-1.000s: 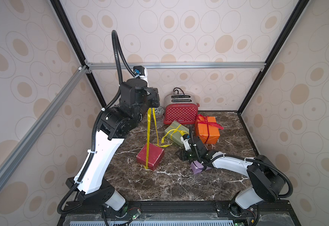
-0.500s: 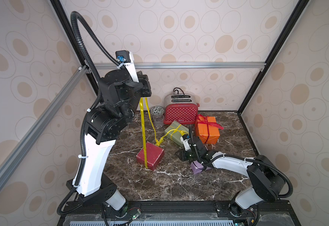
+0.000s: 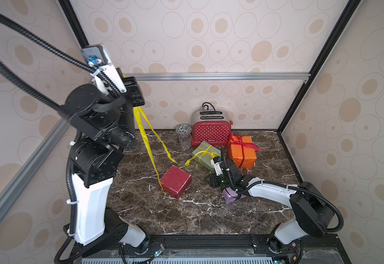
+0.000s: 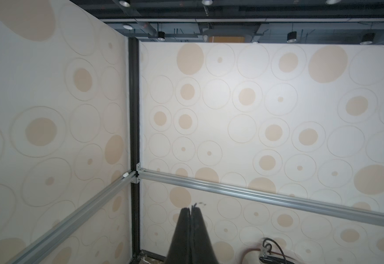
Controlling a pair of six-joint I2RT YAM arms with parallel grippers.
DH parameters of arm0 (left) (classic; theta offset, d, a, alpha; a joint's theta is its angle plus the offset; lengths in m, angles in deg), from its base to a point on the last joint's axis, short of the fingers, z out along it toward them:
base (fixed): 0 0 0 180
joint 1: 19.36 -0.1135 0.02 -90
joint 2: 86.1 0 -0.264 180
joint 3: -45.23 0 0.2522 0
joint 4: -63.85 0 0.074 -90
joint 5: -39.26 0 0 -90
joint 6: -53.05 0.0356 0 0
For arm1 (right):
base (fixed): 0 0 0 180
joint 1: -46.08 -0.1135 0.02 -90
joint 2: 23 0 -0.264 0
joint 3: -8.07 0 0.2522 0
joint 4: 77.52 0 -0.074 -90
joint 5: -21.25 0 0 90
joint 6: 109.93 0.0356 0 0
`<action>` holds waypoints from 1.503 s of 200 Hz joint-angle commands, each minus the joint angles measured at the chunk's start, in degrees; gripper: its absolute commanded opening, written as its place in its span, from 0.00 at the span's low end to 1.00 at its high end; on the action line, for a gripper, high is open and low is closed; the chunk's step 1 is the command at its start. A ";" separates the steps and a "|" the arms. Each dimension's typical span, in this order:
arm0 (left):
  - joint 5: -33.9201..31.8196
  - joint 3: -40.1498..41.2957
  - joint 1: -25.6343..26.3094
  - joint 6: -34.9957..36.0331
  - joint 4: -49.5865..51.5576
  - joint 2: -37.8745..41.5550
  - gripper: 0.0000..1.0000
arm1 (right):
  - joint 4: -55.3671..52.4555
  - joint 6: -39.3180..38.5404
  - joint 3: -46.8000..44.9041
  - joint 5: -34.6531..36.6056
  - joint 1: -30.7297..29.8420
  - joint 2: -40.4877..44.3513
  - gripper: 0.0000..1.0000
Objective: Untie the ribbon bows on the gift boxes
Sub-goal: Pull the ribbon from the gift box.
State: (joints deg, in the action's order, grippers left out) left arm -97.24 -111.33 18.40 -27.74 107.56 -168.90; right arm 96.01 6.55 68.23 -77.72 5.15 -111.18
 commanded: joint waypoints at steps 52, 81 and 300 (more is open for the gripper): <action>-5.27 2.11 -0.40 18.15 -14.30 4.41 0.00 | 0.35 -0.56 -0.01 0.36 -0.78 1.08 0.42; -4.66 2.36 -0.40 20.39 -16.32 5.69 0.00 | 0.40 -0.55 -0.05 0.36 -0.82 1.00 0.42; 4.63 31.51 -31.03 -20.69 19.97 -0.66 0.00 | 0.80 -0.38 -0.51 0.96 -0.95 1.45 0.42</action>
State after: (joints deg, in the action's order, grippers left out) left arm -92.76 -80.95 -9.16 -40.07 121.73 -169.23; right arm 96.05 6.55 68.18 -77.55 4.86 -111.16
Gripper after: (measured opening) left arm 0.048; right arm 0.422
